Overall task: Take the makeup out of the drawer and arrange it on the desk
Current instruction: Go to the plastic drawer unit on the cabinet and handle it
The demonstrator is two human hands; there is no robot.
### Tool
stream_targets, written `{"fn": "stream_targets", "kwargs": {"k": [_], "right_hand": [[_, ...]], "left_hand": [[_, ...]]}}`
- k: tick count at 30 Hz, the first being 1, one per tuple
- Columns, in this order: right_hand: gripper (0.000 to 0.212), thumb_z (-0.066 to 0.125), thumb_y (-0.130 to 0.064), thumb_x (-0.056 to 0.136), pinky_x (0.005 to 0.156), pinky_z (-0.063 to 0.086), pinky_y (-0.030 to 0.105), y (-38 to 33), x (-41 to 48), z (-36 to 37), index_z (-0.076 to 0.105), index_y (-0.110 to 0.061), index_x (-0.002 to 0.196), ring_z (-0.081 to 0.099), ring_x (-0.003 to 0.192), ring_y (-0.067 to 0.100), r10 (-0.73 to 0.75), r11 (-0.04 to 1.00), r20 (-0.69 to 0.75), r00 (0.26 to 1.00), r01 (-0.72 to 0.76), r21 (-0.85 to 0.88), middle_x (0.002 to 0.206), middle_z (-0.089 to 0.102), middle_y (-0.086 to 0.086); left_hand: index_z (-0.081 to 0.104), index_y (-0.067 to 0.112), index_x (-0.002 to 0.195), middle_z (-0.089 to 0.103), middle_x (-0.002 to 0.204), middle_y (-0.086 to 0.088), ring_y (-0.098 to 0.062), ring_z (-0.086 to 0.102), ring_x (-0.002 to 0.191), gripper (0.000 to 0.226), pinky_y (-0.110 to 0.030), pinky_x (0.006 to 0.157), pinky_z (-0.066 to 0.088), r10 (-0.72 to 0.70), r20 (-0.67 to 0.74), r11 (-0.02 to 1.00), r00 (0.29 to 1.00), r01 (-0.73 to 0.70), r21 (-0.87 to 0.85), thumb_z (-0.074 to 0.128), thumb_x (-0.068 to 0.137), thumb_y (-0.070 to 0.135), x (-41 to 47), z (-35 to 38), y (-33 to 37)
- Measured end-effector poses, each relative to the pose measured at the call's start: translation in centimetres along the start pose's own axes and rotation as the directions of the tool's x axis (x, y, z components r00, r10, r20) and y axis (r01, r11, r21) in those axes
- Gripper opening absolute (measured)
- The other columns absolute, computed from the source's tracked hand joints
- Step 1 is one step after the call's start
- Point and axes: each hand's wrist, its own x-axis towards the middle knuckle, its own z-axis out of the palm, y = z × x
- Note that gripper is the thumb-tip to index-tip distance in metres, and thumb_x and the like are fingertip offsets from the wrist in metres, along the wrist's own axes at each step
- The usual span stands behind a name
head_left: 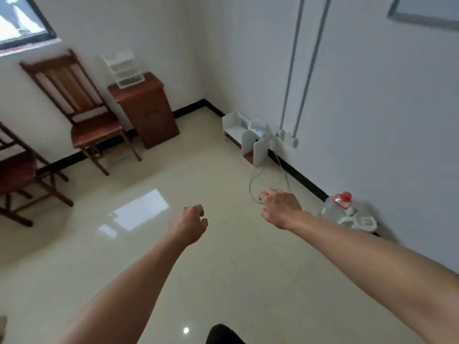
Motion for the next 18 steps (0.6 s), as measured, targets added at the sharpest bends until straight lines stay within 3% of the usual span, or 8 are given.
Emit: {"fn": "stream_targets", "kwargs": {"k": [8,18], "right_hand": [[0.036,0.05,-0.031,0.093,0.084,0.046,0.035,-9.2,20.0,0.4,0.053,-0.018,0.126,0.054,0.113,0.026,-0.315,0.945,0.057,0.947,0.319,-0.067,0.123,0.055,0.006],[0.037,0.047,-0.031,0.095,0.08,0.044,0.035,-16.6,44.0,-4.6,0.051,-0.018,0.13,0.055,0.109,0.024,-0.302,0.953,0.018,0.953,0.302,0.0,0.122,0.055,0.005]], "left_hand": [[0.056,0.017,0.116,0.063,0.112,-0.005,-0.027,0.059,0.102,0.028,-0.03,0.075,0.045,-0.227,0.025,0.973,0.974,0.226,0.038,0.05,0.093,0.032,11.2,-2.5,-13.1],[0.057,0.015,0.117,0.063,0.112,-0.008,-0.025,0.057,0.104,0.028,-0.028,0.072,0.041,-0.254,-0.057,0.967,0.966,0.254,-0.013,0.052,0.093,0.03,32.3,-14.2,-22.7]]}}
